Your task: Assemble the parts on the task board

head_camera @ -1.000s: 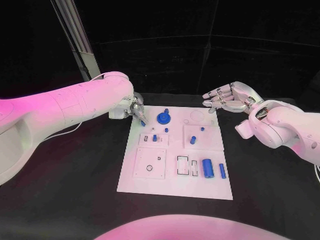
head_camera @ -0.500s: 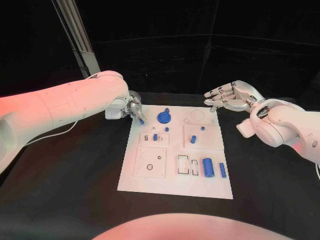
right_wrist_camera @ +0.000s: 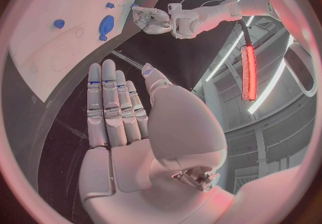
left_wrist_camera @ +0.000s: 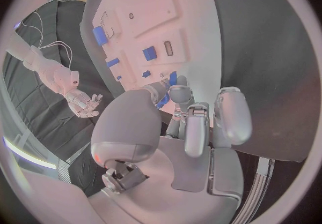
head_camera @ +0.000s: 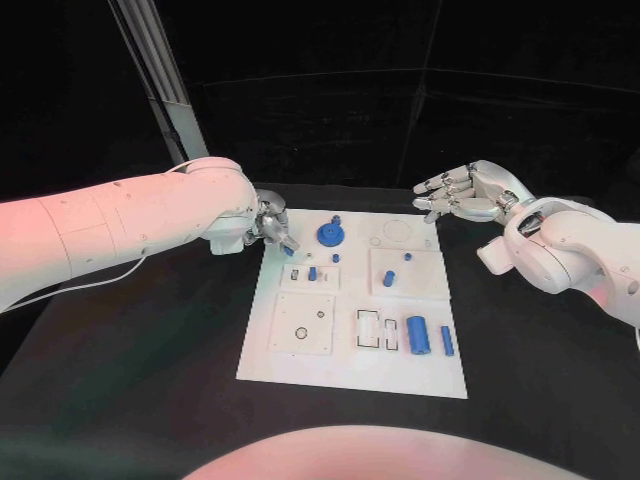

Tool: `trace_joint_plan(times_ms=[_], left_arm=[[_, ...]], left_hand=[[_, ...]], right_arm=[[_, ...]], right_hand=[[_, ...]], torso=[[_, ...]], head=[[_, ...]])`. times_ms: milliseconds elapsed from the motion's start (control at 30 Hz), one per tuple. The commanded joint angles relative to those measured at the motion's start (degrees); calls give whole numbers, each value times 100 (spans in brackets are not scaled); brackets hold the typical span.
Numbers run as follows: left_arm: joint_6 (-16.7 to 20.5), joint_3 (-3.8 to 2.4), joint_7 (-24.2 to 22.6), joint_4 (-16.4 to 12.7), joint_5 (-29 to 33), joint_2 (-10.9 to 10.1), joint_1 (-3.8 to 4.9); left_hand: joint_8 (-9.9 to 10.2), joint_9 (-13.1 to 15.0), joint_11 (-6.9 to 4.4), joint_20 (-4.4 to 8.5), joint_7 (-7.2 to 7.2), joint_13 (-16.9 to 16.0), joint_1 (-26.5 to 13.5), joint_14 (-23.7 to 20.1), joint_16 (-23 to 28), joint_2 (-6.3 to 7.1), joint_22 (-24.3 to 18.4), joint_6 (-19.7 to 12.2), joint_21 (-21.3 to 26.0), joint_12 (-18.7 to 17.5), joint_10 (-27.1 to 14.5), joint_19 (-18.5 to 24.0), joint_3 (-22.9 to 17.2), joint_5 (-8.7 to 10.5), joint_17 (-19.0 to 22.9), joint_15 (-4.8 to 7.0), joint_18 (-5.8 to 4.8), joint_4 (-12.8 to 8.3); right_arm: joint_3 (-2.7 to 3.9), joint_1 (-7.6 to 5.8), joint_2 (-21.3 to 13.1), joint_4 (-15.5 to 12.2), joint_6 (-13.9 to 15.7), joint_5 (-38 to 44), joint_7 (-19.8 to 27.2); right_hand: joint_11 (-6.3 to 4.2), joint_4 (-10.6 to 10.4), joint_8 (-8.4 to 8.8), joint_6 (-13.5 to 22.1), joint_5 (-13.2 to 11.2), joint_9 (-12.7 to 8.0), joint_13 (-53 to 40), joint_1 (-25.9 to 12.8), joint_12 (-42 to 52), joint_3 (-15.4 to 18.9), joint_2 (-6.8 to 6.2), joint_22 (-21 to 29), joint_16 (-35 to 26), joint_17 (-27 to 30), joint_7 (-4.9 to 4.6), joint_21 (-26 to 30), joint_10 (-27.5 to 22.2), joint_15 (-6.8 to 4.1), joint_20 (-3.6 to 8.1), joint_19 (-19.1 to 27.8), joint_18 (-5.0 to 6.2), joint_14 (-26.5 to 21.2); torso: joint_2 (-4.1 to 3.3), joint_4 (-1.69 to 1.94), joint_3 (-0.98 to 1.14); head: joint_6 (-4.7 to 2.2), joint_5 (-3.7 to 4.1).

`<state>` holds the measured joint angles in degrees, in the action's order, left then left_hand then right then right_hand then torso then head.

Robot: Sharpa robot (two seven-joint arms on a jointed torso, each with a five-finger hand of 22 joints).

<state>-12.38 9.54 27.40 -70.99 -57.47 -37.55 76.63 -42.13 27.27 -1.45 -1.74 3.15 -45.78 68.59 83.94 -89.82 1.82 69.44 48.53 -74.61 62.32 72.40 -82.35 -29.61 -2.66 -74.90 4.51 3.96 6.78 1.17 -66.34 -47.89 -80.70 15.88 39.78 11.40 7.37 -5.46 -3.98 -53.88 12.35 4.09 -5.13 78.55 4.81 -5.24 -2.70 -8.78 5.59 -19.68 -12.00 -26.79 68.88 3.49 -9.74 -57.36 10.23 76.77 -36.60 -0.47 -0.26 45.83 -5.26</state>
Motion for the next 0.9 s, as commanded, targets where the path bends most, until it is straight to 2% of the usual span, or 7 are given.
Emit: trace_joint_plan(times_ms=[33, 233, 367, 567, 900], left_arm=[[581, 1, 22, -251, -223, -121, -48], [854, 7, -47, -579, -293, -292, -170], [874, 9, -36, -707, -308, -354, -218], [755, 12, 25, -760, -314, -374, -250], [556, 16, 105, -867, -316, -379, -271]], left_hand=[[-30, 23, -2, 24, -38, -18, -70, 606, -18, -17, 22, -10, -7, 50, 40, -18, -601, -22, -1510, 27, 57, -550], [-53, 37, -6, 27, -44, -39, -99, 606, -18, -1, 38, -6, -19, 69, 59, -27, -629, -22, -1510, 31, 53, -546], [-64, 43, -9, 29, -47, -54, -109, 606, -18, 4, 51, -3, -28, 80, 69, -33, -641, -21, -1510, 32, 51, -544], [-73, 49, -11, 30, -50, -59, -120, 606, -18, 11, 56, -2, -31, 86, 75, -35, -651, -20, -1510, 34, 50, -543], [-79, 52, -12, 31, -51, -56, -126, 606, -18, 14, 50, -2, -26, 85, 77, -33, -656, -20, -1510, 35, 51, -541]], right_arm=[[3, -11, 3, 10, -50, 0, 57], [3, -10, 3, 33, -62, 0, 61], [2, -10, 5, 43, -73, -30, 47], [2, -10, 8, 48, -76, -48, 35], [2, -9, 18, 61, -70, -53, 31]], right_hand=[[13, -10, 10, 41, -5, 4, 7, -41, 32, 5, 36, 11, -39, 9, 15, 41, -48, 30, -44, -3, 24, 4], [14, -13, 10, 42, -14, 4, 8, -45, 34, 7, 38, 13, -41, 10, 14, 45, -49, 31, -45, -4, 24, 5], [14, -16, 9, 43, -22, 4, 8, -51, 36, 10, 40, 15, -44, 10, 14, 48, -49, 31, -46, -5, 24, 6], [14, -22, 6, 40, -31, 6, 8, -56, 41, 9, 51, 18, -47, 10, 15, 53, -48, 31, -46, -8, 24, 9], [13, -24, 4, 38, -36, 7, 9, -56, 43, 7, 61, 20, -49, 10, 15, 56, -48, 31, -47, -11, 25, 11]], torso=[[6, -14, -2], [20, 1, 1], [23, 4, 2], [16, -9, 3], [2, 1, 9]], head=[[7, -13], [-14, 6], [-9, 11], [-11, 3], [-15, 23]])
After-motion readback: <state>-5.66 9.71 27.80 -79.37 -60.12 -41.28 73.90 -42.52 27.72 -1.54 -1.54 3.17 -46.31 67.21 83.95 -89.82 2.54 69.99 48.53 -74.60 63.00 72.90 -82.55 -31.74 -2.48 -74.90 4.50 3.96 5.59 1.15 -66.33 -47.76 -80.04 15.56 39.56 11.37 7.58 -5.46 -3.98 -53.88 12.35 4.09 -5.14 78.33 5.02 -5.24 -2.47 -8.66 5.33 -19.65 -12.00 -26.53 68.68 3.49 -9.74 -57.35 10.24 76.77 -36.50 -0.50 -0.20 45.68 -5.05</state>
